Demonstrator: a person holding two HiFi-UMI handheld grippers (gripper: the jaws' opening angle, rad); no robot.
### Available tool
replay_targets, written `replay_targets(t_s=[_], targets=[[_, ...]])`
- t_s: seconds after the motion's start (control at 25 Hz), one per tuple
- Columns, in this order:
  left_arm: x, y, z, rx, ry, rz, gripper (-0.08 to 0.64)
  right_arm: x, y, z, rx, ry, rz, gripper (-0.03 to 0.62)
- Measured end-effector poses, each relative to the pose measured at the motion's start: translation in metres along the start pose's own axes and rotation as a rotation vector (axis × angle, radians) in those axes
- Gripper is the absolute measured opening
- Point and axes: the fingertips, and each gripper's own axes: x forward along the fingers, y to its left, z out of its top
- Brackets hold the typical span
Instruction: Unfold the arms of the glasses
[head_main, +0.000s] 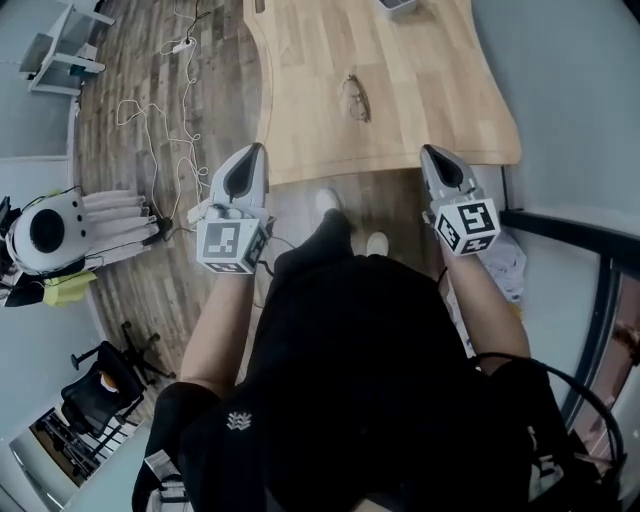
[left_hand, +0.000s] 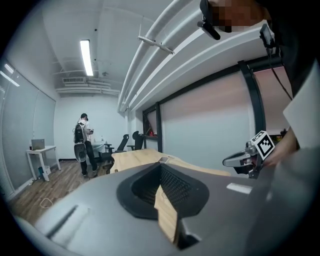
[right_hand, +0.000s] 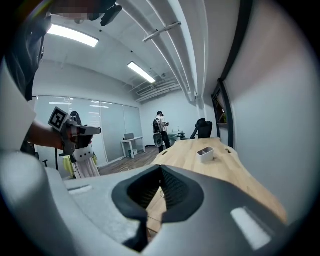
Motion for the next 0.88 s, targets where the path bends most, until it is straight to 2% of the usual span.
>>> replay_targets(t_s=[0.24,0.56,0.68,0.88], targets=[[0.055,0.041,-0.014,-0.02,0.012,-0.06,-0.002,0.06,-0.003,0.008,-0.016,0.07,-0.025,0.0],[0.127,0.09,-0.005,0.053,-0.016,-0.189,-0.002,0.141,-0.012,0.017,0.007,0.147,-0.093,0.0],[0.147,0.1,-0.009,0.085,-0.015,-0.252,-0.002,0.166,-0.014,0.022,0.017,0.147,-0.127,0.0],[0.173,0.111,-0.026,0.078,0.003,-0.303,-0.002,0.204,-0.015,0.017,-0.009,0.208,-0.139,0.0]])
